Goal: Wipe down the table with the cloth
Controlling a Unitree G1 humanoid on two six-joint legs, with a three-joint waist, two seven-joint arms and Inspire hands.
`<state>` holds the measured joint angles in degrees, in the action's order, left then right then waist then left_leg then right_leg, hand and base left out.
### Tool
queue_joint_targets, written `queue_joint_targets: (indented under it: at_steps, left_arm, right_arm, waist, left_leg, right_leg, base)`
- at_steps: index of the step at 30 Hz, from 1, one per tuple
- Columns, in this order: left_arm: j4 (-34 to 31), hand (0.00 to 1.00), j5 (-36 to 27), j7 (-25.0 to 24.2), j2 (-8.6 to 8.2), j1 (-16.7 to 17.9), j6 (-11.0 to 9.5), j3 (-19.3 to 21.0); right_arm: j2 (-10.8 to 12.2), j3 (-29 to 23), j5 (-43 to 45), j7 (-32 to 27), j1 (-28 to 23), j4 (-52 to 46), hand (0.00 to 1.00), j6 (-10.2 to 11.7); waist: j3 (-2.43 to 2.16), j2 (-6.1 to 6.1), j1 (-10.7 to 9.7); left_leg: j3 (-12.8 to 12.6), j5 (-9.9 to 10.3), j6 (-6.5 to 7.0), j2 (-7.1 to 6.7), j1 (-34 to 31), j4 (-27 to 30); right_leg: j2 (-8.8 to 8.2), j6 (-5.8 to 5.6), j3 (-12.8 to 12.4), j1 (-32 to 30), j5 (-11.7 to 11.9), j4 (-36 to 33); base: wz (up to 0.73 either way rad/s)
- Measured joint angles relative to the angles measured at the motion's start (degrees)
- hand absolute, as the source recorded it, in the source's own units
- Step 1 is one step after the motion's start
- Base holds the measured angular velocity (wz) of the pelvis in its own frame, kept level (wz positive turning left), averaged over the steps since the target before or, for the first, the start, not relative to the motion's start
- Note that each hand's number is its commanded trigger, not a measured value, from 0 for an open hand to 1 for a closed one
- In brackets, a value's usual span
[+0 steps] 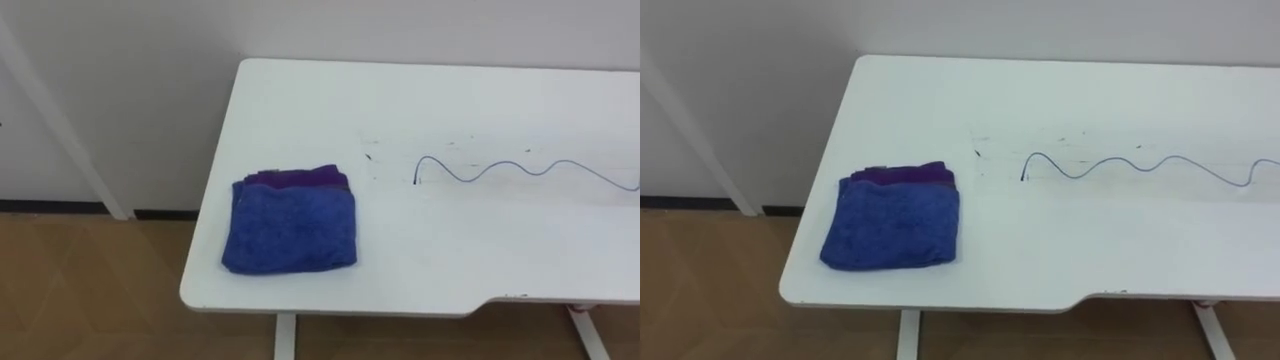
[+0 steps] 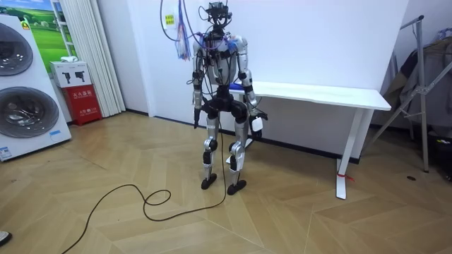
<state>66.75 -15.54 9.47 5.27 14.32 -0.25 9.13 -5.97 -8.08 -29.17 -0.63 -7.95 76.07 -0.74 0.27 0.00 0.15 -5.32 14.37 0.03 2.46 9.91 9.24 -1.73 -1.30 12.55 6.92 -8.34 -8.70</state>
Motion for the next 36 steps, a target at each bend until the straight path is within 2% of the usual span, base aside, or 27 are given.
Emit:
queue_joint_targets:
  at_steps: [6,10,13,15,17,19,21,24,29,32,36]
  left_arm:
    - [-1.1,0.0,0.3,-0.1,0.25,1.5,1.8,3.9]
    - [-1.2,0.0,1.8,-0.2,0.68,1.7,1.9,4.5]
    - [-1.2,0.0,2.7,-0.2,1.14,1.8,1.9,5.6]
    - [-1.6,0.0,2.8,-0.2,2.14,2.1,1.9,5.4]
    - [-3.0,0.0,2.8,0.0,2.44,2.3,2.2,5.3]
    - [-3.9,0.0,2.8,-0.1,2.43,3.0,2.3,4.8]
    - [-4.1,0.0,3.2,-0.1,2.68,2.8,2.4,4.2]
    - [-4.9,0.0,7.0,-0.3,2.5,2.7,2.3,4.0]
    - [-4.8,0.0,7.7,-0.1,3.18,2.8,2.3,1.6]
    - [-4.8,0.0,7.4,-0.1,2.74,2.4,2.3,1.1]
    - [-4.8,0.0,8.4,-0.7,2.08,2.1,2.3,1.0]
  right_arm:
    - [-1.3,-12.0,-3.3,-6.8,0.3,-2.0,0.0,-1.6]
    - [-3.3,-15.5,-3.4,-11.5,1.8,-4.5,0.0,-1.9]
    - [-4.4,-18.2,-1.6,-17.1,3.1,-12.4,0.0,-1.8]
    - [-5.5,-18.2,-1.5,-20.9,4.7,-17.5,0.0,-1.7]
    - [-5.6,-18.1,-0.6,-23.7,4.8,-23.5,0.0,-1.5]
    - [-5.6,-18.0,1.4,-27.1,4.8,-30.8,0.0,-1.3]
    - [-5.6,-17.1,7.7,-30.1,5.2,-39.3,0.0,-0.4]
    - [-5.5,-16.2,13.5,-32.0,5.5,-49.0,0.0,0.0]
    - [-5.6,-11.7,24.7,-35.0,4.9,-64.4,0.0,0.7]
    - [-5.5,-7.9,31.5,-34.6,5.1,-69.7,0.0,2.4]
    - [-5.5,-5.2,39.2,-32.6,5.2,-76.8,0.0,2.4]
  waist:
    - [-0.02,-0.56,-3.2]
    - [-0.16,-0.92,-3.2]
    - [-0.16,-1.32,-3.3]
    - [-0.12,-2.1,-3.2]
    - [-0.08,-2.7,-3.0]
    - [-0.11,-2.86,-2.8]
    - [-0.13,-2.69,-2.8]
    - [-0.09,-2.84,-2.4]
    - [0.0,-2.71,-1.3]
    - [-0.03,-2.71,-1.0]
    - [-0.13,-2.43,0.5]
  left_leg:
    - [-0.2,0.0,0.03,-0.04,0.0,-0.3]
    - [-0.7,0.0,0.13,-0.11,0.1,-0.3]
    - [-0.8,-0.1,0.19,-0.26,-0.1,-0.3]
    - [-1.0,-0.1,0.2,-0.25,-0.4,-0.4]
    - [-1.0,-0.1,0.18,-0.19,-0.5,-0.3]
    - [-1.0,-0.1,0.19,-0.23,-0.8,-0.3]
    - [-1.0,-0.1,0.19,-0.25,-1.5,0.1]
    - [-0.9,-0.1,0.19,-0.18,-1.5,0.1]
    - [-1.0,-0.1,0.18,-0.17,-1.4,0.1]
    - [-1.0,-0.1,0.18,-0.15,-1.5,0.1]
    - [-1.1,-0.1,0.18,-0.11,-1.5,0.0]
  right_leg:
    - [-0.05,0.01,-0.1,-0.1,0.0,-0.3]
    - [-0.05,0.1,-1.5,-0.9,-0.3,-1.1]
    - [-0.19,0.02,-1.4,-1.4,-0.3,-1.6]
    - [-0.2,0.02,-1.4,-2.0,-0.7,-2.0]
    - [-0.13,0.04,-1.4,-2.2,-0.7,-1.9]
    - [-0.19,0.0,-1.4,-2.5,-0.7,-2.0]
    - [-0.21,0.0,-1.4,-3.1,-0.7,-2.0]
    - [-0.13,0.0,-1.5,-3.1,-0.7,-1.9]
    - [-0.1,0.0,-1.6,-3.2,-0.7,-1.9]
    - [-0.14,0.0,-1.5,-3.1,-0.7,-1.9]
    - [-0.11,0.03,-1.5,-3.2,-0.7,-2.1]
  base:
    - [-0.01]
    - [-0.13]
    - [-0.06]
    - [0.0]
    - [0.0]
    - [0.0]
    - [0.0]
    - [0.0]
    - [-0.01]
    - [0.03]
    - [0.01]
